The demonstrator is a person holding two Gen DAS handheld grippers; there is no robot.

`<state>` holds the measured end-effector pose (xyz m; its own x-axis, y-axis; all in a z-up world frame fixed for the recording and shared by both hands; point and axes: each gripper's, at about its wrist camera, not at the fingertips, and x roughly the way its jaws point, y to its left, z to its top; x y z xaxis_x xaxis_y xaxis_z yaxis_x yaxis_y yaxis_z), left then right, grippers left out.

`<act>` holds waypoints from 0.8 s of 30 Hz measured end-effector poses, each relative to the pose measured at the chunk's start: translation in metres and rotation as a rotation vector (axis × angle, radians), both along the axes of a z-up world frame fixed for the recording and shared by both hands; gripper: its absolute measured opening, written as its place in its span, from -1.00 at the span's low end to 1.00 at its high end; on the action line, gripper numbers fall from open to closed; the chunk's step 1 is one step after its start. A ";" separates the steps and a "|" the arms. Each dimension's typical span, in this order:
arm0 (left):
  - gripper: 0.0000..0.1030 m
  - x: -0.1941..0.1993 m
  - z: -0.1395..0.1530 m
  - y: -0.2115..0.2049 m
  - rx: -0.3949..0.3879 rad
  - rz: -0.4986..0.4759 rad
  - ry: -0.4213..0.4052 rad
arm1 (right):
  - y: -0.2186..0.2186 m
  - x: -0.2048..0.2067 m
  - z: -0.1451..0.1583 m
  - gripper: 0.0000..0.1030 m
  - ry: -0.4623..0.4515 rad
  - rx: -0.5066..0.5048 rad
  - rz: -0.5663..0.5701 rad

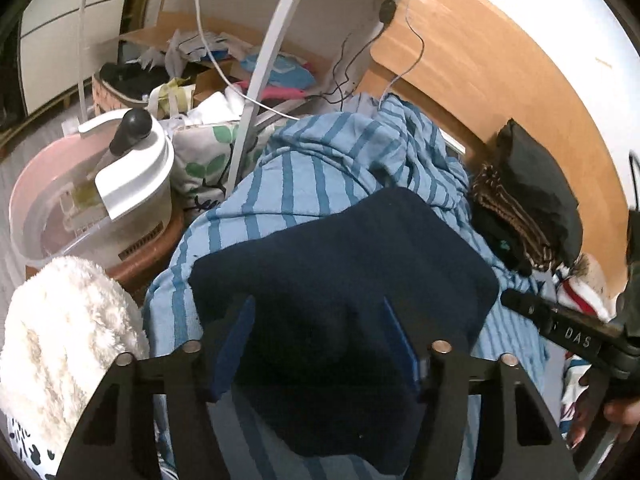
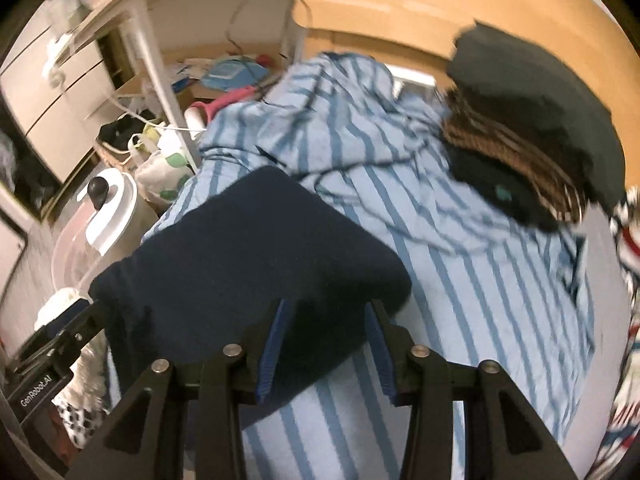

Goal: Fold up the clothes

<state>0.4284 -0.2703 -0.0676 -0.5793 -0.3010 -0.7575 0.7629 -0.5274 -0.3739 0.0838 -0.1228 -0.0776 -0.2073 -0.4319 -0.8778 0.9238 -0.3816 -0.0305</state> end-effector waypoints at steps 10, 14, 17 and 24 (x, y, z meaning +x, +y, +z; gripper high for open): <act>-0.45 -0.010 -0.029 -0.022 0.080 0.030 -0.036 | -0.028 0.001 -0.019 -0.11 -0.005 -0.003 0.061; -0.45 -0.013 -0.032 -0.025 0.070 0.025 -0.025 | -0.042 -0.001 -0.025 -0.12 0.001 -0.005 0.076; -0.45 -0.016 -0.035 -0.025 0.063 0.033 -0.029 | -0.055 -0.001 -0.028 -0.12 0.027 0.003 0.102; -0.45 -0.015 -0.046 -0.031 0.079 0.061 -0.043 | -0.091 0.000 -0.040 -0.12 0.054 0.013 0.170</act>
<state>0.4132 -0.3016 -0.1139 -0.5279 -0.2731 -0.8042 0.8092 -0.4492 -0.3786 0.0836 -0.2138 -0.1174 -0.1790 -0.4536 -0.8731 0.9719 -0.2195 -0.0852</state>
